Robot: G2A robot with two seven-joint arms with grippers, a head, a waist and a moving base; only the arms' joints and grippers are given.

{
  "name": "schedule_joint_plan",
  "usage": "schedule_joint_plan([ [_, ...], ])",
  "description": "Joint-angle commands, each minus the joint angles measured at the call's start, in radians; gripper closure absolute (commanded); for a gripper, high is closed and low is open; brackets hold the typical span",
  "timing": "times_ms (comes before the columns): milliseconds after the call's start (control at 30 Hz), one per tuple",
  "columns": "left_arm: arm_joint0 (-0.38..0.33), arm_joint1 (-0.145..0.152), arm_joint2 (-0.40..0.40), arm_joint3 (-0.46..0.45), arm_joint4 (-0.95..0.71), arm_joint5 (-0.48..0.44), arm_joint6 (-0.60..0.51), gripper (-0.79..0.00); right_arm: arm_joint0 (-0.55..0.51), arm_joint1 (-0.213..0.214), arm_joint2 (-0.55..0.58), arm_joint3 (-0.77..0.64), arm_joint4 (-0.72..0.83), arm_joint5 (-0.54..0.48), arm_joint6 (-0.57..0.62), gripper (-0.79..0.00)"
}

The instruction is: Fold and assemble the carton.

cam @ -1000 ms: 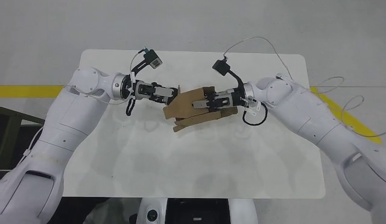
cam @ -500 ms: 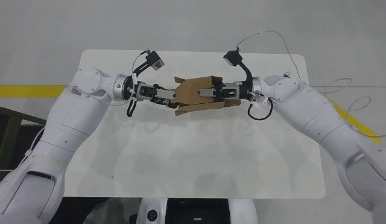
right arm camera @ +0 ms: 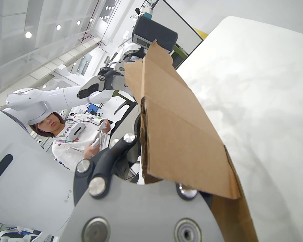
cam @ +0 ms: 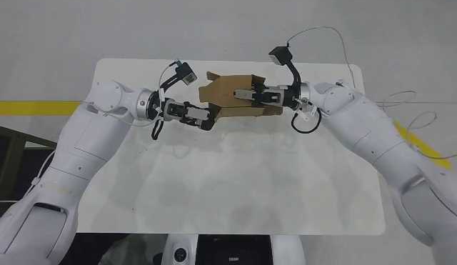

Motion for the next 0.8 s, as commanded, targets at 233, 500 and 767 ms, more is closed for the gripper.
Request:
schedule_joint_plan([
  [233, 0.004, -0.002, -0.006, -0.007, -0.004, 0.004, -0.004, -0.785, 0.003, -0.043, 0.024, 0.040, -0.033, 0.000, 0.000, 0.000],
  [500, 0.010, -0.004, -0.010, -0.017, -0.007, 0.011, -0.011, -0.785, 0.004, -0.071, 0.055, 0.081, -0.075, -0.001, -0.002, 0.000],
  [767, 0.011, -0.009, -0.006, -0.010, -0.004, 0.014, -0.014, -0.785, -0.005, -0.091, 0.080, 0.068, -0.101, 0.002, 0.002, 0.000],
])
